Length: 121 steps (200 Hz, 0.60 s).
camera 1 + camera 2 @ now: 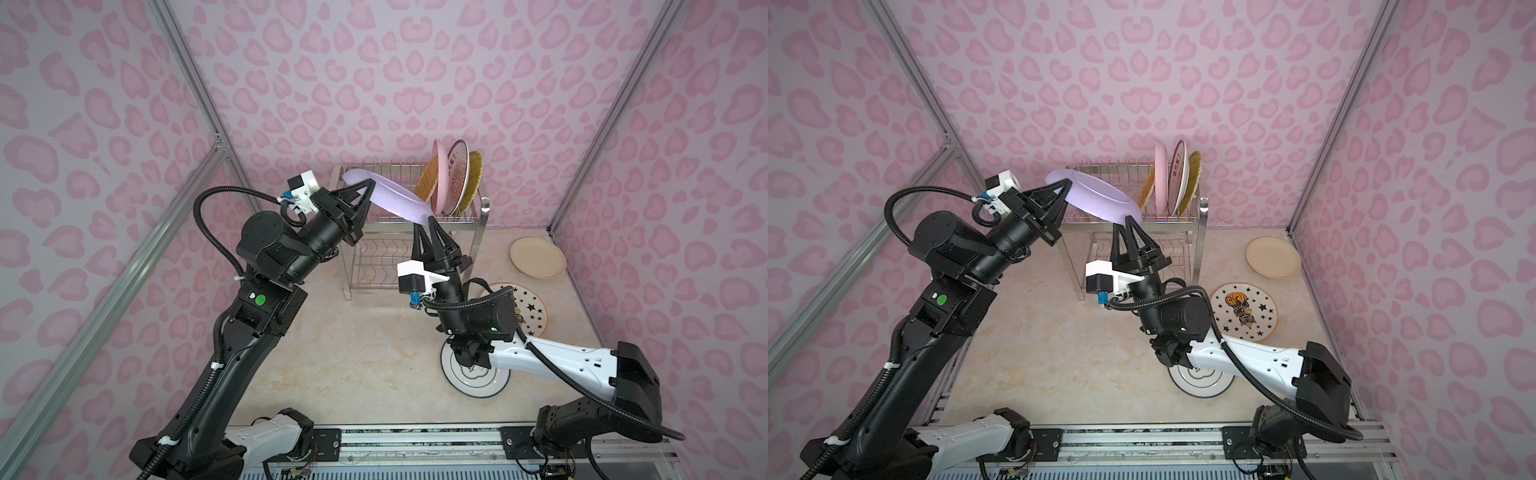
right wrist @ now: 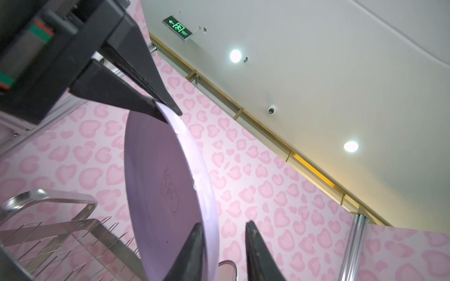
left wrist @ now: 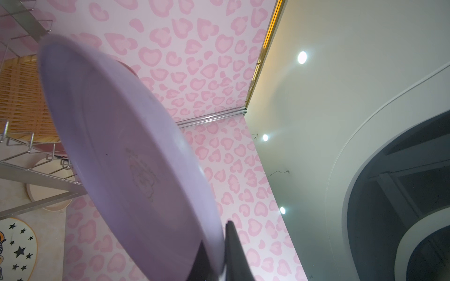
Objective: Load the plates into the dish rack
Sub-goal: 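Open and withdraw the right gripper while the left holds the lavender plate's rim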
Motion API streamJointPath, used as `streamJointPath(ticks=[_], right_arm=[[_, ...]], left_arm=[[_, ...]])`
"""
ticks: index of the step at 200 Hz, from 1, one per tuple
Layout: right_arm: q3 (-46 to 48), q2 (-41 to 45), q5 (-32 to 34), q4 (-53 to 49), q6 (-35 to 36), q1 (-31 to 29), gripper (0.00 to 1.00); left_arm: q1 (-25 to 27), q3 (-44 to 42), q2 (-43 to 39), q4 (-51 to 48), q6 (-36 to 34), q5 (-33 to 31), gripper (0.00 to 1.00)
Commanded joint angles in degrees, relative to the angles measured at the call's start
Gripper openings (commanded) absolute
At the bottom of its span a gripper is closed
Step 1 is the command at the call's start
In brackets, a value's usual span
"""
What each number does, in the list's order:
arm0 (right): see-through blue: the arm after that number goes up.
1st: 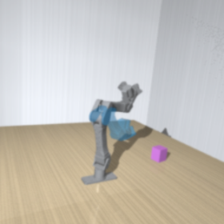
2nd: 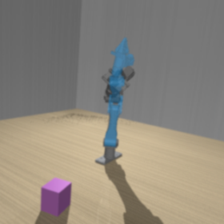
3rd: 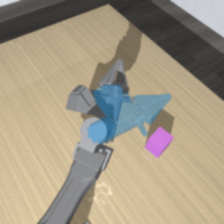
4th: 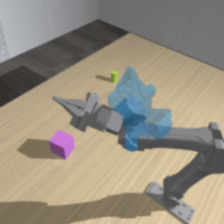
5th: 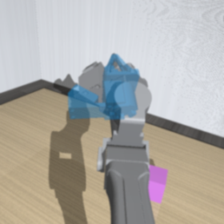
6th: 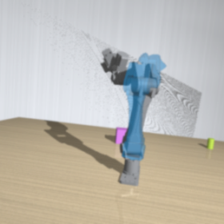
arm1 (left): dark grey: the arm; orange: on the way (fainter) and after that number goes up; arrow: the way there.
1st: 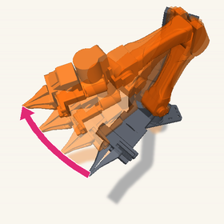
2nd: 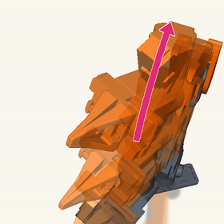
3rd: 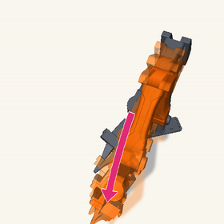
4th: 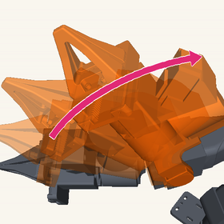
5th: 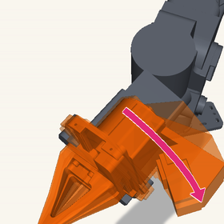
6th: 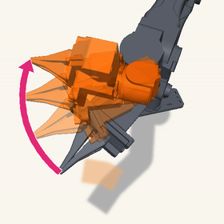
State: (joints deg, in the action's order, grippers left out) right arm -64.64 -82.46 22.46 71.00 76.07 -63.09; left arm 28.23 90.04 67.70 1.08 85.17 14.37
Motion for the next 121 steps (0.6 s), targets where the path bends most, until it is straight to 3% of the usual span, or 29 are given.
streamJointPath(ticks=[1, 8, 16, 39, 42, 45, 77, 121], right_arm=[[1.6, 4.8, 7.5, -5.7, -6.9, -1.4, 0.45], [3.1, 6.8, 7.5, -8.2, -7.9, -2.0, 0.58], [3.8, 9.2, 9.2, -12.0, -10.3, -3.0, 0.66], [3.7, 15.3, 14.0, -24.7, -20.7, -3.7, 0.79], [3.3, 16.3, 14.6, -27.3, -22.5, -3.7, 0.93], [2.7, 16.9, 15.2, -30.1, -24.6, -3.7, 0.99], [-1.1, 23.5, 20.0, -55.3, -45.3, -3.0, 1.00], [3.5, 33.3, 21.4, -70.1, -61.4, -2.4, 1.00]], left_arm=[[-0.5, 4.2, 1.8, 0.2, -9.0, -3.9, 0.04], [-0.8, 6.1, 2.7, -0.8, -10.4, -3.4, 0.04], [-1.1, 8.0, 3.8, -1.1, -12.2, -2.3, 0.04], [-3.6, 13.2, 7.1, -4.2, -16.6, 2.2, 0.04], [-4.0, 14.1, 7.7, -4.6, -17.5, 3.2, 0.04], [-4.4, 15.0, 8.2, -5.5, -18.3, 3.9, 0.04], [-8.0, 29.9, 16.1, -18.4, -30.3, 13.0, 0.04], [-9.9, 51.3, 29.7, -32.1, -42.4, 26.4, 0.04]])
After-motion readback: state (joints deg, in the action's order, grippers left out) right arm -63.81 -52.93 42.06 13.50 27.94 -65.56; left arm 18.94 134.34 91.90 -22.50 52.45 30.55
